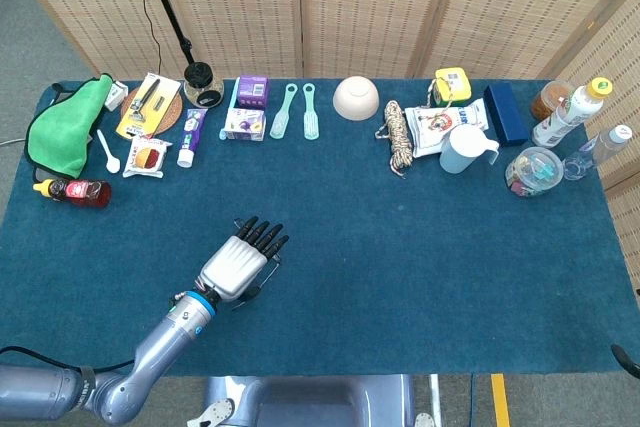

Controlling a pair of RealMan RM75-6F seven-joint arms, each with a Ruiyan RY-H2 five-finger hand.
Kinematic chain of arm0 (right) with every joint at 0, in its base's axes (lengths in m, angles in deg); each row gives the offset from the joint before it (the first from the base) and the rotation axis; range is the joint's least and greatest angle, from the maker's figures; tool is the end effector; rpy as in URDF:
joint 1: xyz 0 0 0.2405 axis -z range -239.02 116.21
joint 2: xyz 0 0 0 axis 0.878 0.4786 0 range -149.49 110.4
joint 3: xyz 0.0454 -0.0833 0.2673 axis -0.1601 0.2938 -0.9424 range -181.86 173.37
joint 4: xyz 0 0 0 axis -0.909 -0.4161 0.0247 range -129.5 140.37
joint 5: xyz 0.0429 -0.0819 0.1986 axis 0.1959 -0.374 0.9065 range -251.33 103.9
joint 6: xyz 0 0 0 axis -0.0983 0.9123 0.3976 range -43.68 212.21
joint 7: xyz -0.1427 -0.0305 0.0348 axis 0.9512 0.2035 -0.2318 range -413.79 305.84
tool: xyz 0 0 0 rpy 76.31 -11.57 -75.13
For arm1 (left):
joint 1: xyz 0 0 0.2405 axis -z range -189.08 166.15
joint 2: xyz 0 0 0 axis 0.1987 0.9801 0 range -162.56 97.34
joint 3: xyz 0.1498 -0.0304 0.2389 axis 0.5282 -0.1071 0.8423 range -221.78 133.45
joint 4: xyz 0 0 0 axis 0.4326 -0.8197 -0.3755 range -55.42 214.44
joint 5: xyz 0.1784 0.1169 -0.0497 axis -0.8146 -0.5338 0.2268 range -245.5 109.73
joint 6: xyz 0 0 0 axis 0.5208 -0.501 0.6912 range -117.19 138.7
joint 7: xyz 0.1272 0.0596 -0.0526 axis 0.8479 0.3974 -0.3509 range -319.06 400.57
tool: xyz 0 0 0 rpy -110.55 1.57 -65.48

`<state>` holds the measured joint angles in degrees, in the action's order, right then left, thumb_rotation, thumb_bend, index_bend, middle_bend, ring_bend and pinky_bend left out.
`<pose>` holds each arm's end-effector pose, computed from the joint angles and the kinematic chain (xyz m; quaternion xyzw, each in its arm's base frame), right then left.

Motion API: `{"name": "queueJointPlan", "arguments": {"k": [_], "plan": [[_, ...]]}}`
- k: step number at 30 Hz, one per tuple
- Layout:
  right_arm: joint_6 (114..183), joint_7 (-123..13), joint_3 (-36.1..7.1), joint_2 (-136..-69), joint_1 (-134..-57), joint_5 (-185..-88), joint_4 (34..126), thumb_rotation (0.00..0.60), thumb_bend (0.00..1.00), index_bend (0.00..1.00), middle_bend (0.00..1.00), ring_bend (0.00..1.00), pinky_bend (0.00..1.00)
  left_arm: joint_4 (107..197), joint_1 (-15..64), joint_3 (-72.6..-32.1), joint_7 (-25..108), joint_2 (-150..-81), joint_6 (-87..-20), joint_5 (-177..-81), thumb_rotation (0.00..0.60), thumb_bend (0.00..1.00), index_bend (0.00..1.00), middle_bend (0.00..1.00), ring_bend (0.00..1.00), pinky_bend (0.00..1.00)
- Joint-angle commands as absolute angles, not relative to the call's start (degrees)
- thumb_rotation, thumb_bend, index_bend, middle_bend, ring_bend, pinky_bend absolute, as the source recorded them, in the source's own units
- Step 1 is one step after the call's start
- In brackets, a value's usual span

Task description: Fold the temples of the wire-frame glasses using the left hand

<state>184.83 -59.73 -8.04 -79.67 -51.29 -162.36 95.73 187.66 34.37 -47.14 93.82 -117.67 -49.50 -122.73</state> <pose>-0.3613 -0.0979 0.2257 0.5109 -0.3542 0.3994 0.6738 -0.1132 0.2916 -0.0320 -0.8472 -0.2490 -0.2737 0.3811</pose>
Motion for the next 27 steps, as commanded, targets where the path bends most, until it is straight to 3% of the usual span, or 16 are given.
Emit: {"name": "queueJointPlan", "arguments": {"k": [1,11,27], "plan": [[184.8,-60.1,-8.0,-79.8,-51.3,-162.3,95.4,0.600,0.00,0.25,0.12,0.15,0.22,188.3,34.7,-46.3,96.0,-119.3,-51.5,-121.9,0.484,0.23,0.00,0.00,0.00,0.00],[184.8,-61.4,-8.0,-80.0,-50.9,-161.8,94.3,0.600,0.00,0.25,0.12,0.15,0.22,184.0,34.1,-44.0,99.8,-125.5,-56.0,-122.3,0.484,0.23,0.00,0.00,0.00,0.00],[184.7,-59.9,-7.8,-79.8,-51.0,-162.2,95.5,0.600,0.00,0.25,0.12,0.15,0.22,177.2,35.0,-45.2,98.6,-125.1,-54.2,-121.2,0.485,0.23,0.00,0.00,0.00,0.00]]}}
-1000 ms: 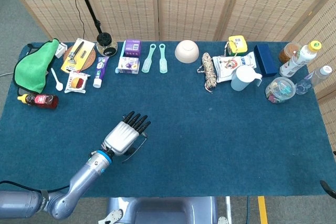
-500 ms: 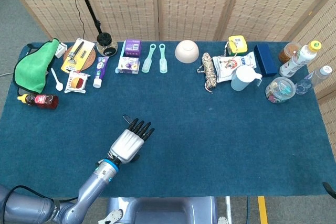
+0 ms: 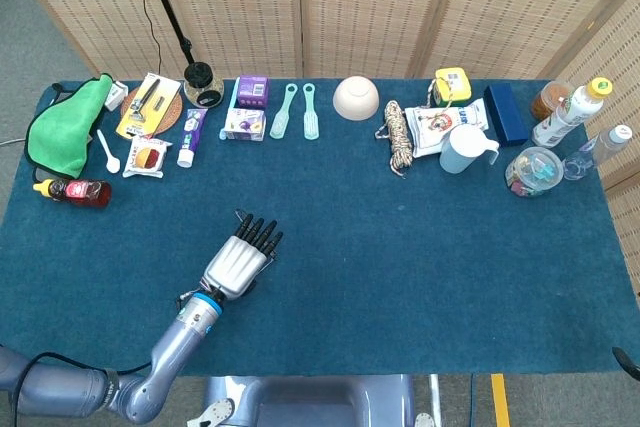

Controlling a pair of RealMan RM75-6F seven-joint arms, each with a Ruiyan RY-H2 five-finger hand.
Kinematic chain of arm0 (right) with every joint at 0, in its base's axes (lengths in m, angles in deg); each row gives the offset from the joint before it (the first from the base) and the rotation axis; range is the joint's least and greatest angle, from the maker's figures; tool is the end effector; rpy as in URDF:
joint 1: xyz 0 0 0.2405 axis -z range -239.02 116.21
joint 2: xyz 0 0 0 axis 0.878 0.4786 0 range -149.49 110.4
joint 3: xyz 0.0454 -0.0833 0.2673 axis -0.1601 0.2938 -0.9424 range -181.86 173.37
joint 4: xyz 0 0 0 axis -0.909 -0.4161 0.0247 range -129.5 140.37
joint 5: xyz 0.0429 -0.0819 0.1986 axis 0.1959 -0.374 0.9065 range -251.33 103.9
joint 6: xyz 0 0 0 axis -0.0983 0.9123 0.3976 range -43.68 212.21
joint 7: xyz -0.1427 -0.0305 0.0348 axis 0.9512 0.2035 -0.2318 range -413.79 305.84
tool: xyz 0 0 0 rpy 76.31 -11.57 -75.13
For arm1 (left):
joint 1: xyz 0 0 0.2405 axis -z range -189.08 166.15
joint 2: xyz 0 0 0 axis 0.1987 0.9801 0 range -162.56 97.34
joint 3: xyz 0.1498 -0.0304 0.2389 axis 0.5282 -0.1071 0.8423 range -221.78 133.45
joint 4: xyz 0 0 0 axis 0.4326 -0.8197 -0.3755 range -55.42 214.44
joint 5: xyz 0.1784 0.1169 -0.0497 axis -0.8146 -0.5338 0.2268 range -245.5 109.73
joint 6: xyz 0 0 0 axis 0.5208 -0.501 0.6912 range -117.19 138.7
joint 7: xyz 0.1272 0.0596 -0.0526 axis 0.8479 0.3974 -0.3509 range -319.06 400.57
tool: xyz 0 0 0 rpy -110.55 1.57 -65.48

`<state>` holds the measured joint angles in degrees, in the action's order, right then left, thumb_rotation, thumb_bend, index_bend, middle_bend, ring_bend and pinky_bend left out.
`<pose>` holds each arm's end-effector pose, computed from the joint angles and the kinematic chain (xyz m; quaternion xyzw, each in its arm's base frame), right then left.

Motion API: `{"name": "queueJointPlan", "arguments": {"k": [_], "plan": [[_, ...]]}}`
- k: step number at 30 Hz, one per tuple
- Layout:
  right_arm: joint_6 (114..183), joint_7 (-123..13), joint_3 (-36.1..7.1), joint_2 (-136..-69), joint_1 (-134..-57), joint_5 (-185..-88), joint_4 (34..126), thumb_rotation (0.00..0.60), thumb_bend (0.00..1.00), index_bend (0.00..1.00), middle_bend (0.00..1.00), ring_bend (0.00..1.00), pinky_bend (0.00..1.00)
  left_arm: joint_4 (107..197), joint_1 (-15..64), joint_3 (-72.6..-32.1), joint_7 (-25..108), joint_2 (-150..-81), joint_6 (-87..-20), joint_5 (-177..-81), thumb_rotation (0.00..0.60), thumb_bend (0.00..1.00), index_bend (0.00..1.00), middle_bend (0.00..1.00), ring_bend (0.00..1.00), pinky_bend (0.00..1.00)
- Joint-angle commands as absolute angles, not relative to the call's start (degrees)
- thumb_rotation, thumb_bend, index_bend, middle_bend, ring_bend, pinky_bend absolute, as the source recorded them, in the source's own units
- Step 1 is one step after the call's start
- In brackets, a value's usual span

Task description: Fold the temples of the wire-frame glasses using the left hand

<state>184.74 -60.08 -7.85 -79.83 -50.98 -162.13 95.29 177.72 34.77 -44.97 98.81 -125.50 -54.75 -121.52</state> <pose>-0.3638 -0.0950 0.2252 0.5095 -0.3580 0.3959 0.6749 -0.1313 0.3017 -0.0638 -0.8405 -0.2089 -0.2413 0.4377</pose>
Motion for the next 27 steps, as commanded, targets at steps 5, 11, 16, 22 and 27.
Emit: {"name": "queueJointPlan", "arguments": {"k": [5,11,16,22,27], "plan": [[184.8,-59.3,-7.7,-79.5,-50.9,-162.3,96.0,0.600,0.00,0.25,0.12,0.15,0.22,175.9,35.6,-45.2,98.5,-124.4,-53.0,-120.2,0.483,0.23,0.00,0.00,0.00,0.00],[184.8,-59.0,-7.7,-79.3,-50.9,-162.4,96.5,0.600,0.00,0.25,0.11,0.14,0.22,175.3,35.4,-45.1,98.3,-124.7,-53.6,-120.2,0.484,0.23,0.00,0.00,0.00,0.00],[184.8,-58.9,-7.6,-79.1,-50.8,-162.5,96.8,0.600,0.00,0.25,0.11,0.14,0.22,175.0,35.3,-45.0,98.7,-124.7,-53.8,-119.5,0.483,0.23,0.04,0.00,0.00,0.00],[184.7,-59.0,-7.5,-79.1,-50.8,-162.5,96.9,0.600,0.00,0.25,0.11,0.14,0.23,174.6,35.1,-45.2,98.3,-124.7,-54.5,-119.3,0.485,0.23,0.17,0.00,0.00,0.00],[184.6,-58.9,-7.5,-79.1,-50.9,-162.6,97.1,0.600,0.00,0.25,0.11,0.14,0.23,174.5,35.0,-45.1,98.3,-124.8,-54.8,-119.4,0.483,0.23,0.26,0.00,0.00,0.00]]}}
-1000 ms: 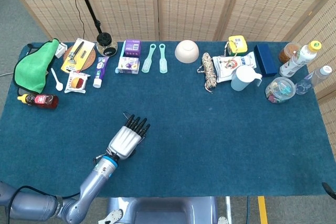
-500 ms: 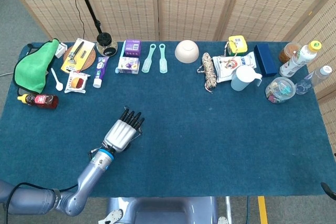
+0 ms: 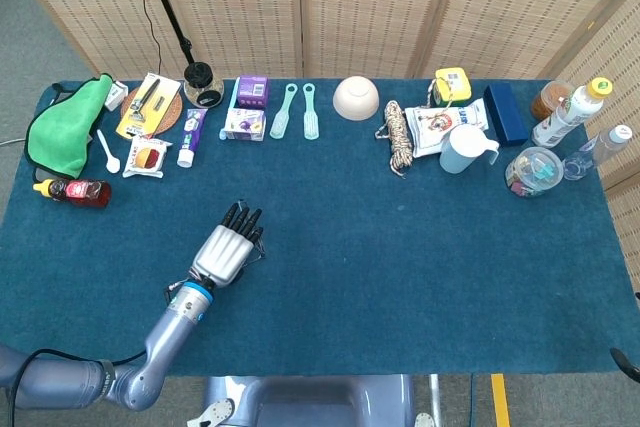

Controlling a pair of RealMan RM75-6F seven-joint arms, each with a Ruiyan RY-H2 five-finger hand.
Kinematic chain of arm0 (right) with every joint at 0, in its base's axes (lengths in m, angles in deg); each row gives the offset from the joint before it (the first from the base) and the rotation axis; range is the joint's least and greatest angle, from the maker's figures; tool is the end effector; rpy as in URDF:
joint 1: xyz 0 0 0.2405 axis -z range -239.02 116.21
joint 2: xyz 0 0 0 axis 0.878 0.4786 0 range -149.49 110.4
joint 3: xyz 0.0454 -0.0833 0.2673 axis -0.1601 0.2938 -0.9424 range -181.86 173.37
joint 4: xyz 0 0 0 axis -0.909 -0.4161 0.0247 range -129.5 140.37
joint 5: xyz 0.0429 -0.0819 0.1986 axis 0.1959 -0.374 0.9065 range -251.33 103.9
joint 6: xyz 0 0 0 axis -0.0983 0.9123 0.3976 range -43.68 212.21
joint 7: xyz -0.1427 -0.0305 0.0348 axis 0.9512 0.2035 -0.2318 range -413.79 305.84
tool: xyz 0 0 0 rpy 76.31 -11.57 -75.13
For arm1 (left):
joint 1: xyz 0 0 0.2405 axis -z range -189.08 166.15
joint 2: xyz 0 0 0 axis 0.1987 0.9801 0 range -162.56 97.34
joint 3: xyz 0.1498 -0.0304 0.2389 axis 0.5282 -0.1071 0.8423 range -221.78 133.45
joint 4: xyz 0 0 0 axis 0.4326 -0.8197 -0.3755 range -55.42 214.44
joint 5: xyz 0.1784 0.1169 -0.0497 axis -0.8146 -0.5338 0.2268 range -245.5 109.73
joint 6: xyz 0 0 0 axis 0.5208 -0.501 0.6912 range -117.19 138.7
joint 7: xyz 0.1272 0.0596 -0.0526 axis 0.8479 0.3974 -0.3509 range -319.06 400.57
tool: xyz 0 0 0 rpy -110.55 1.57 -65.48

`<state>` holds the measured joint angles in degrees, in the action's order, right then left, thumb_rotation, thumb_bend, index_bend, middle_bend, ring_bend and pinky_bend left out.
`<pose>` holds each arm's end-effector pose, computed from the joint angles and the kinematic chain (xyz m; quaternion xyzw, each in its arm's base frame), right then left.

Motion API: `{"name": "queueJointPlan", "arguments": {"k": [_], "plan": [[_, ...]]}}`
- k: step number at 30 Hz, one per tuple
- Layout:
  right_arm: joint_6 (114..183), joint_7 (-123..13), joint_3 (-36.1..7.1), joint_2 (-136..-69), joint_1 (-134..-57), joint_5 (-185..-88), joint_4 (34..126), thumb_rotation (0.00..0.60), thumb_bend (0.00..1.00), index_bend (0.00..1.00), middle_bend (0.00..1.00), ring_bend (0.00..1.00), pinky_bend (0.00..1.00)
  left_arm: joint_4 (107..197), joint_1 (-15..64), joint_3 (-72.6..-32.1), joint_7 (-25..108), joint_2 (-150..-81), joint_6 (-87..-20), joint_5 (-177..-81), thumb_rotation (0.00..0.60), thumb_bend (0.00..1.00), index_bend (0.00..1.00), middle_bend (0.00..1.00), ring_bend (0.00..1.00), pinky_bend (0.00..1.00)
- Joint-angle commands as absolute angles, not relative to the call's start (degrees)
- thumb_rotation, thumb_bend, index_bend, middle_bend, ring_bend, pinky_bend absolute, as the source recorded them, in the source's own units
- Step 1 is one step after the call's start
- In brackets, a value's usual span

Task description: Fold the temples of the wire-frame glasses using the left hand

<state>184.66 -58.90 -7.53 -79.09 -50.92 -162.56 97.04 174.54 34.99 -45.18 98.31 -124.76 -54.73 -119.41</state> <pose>-0.3585 -0.0946 0.2251 0.5126 -0.3596 0.3937 0.6730 -0.1481 0.3182 -0.0579 -0.8311 -0.2102 -0.2204 0.4654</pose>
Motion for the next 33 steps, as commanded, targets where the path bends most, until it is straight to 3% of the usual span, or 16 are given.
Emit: {"name": "queueJointPlan", "arguments": {"k": [1,17,33], "plan": [[184.6,-58.9,-7.5,-79.0,-50.9,-162.5,97.1,0.600,0.00,0.25,0.11,0.14,0.23,174.6,34.9,-45.1,98.3,-124.8,-54.9,-119.5,0.483,0.23,0.27,0.00,0.00,0.00],[184.6,-58.6,-7.4,-78.7,-50.8,-162.5,97.4,0.600,0.00,0.25,0.11,0.14,0.23,176.0,33.8,-44.2,97.6,-125.1,-56.4,-121.8,0.482,0.23,0.45,0.00,0.00,0.00],[184.7,-58.8,-7.3,-78.6,-50.7,-162.5,97.5,0.600,0.00,0.25,0.11,0.14,0.23,178.4,32.4,-43.5,98.4,-126.0,-57.8,-122.3,0.479,0.23,0.56,0.00,0.00,0.00]]}}
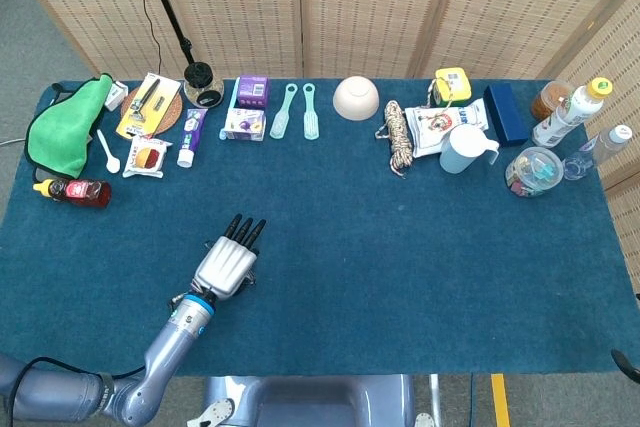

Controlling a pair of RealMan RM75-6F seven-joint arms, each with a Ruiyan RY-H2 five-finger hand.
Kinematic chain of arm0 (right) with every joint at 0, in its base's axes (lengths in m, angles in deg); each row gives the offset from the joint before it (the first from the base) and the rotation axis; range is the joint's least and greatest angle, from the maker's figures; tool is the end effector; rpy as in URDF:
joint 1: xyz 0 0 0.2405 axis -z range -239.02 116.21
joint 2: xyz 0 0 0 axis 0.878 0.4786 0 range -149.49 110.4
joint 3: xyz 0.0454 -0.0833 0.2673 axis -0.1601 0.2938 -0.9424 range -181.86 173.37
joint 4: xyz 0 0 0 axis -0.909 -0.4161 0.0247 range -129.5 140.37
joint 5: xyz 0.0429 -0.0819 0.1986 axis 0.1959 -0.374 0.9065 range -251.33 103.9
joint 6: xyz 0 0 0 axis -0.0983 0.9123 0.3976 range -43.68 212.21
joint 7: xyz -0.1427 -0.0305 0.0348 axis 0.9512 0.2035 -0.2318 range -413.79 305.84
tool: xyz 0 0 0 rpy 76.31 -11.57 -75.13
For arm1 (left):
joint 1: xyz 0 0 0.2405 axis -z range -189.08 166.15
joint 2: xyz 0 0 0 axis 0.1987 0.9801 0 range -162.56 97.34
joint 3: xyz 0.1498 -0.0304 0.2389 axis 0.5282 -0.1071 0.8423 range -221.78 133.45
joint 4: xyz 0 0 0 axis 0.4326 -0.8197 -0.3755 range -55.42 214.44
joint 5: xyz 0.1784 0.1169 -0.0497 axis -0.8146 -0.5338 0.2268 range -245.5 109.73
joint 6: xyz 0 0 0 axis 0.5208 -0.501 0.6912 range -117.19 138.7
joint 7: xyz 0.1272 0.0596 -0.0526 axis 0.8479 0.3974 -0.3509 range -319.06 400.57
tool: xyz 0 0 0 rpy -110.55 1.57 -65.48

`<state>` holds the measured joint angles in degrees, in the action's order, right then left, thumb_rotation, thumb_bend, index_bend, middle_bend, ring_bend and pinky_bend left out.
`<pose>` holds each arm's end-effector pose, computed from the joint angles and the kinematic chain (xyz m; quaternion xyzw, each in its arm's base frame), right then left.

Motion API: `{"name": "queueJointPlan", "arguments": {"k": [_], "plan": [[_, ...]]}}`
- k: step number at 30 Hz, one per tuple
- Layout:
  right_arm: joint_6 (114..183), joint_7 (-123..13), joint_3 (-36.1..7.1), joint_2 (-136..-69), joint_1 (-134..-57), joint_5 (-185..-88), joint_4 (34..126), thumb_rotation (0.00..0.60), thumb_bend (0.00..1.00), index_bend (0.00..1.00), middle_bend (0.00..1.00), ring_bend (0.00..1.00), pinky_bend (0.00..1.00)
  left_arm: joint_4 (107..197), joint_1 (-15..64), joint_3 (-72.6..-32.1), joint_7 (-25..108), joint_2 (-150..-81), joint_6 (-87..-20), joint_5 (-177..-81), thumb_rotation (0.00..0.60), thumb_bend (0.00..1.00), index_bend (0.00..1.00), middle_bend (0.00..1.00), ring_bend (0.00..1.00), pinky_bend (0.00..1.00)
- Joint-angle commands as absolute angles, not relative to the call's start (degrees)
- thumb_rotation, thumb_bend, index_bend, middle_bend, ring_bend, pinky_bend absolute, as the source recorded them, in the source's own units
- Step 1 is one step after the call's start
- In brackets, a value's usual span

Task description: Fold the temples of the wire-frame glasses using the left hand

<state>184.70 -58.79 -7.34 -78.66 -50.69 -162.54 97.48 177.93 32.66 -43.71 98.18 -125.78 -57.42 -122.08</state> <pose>-0.3579 -0.0927 0.2265 0.5126 -0.3611 0.3910 0.6738 -0.1439 0.2937 -0.0616 -0.8303 -0.2242 -0.2384 0.4512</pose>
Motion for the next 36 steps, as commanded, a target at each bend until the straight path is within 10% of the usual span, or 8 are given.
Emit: {"name": "queueJointPlan", "arguments": {"k": [1,19,36], "plan": [[184.7,-58.9,-7.3,-78.6,-50.7,-162.5,97.5,0.600,0.00,0.25,0.11,0.14,0.23,178.6,32.2,-43.3,98.4,-126.1,-58.1,-122.7,0.478,0.23,0.57,0.01,0.00,0.00],[184.2,-59.2,-7.3,-78.6,-50.9,-162.4,97.4,0.600,0.00,0.26,0.11,0.14,0.23,178.7,30.4,-43.5,97.3,-127.0,-59.8,-127.1,0.508,0.23,0.68,0.12,0.00,0.00],[183.8,-59.2,-7.3,-78.6,-50.9,-161.9,97.4,0.600,0.00,0.27,0.11,0.14,0.23,174.2,33.8,-49.6,95.6,-128.3,-55.5,-124.6,0.509,0.23,0.17,0.00,0.00,0.00]]}}
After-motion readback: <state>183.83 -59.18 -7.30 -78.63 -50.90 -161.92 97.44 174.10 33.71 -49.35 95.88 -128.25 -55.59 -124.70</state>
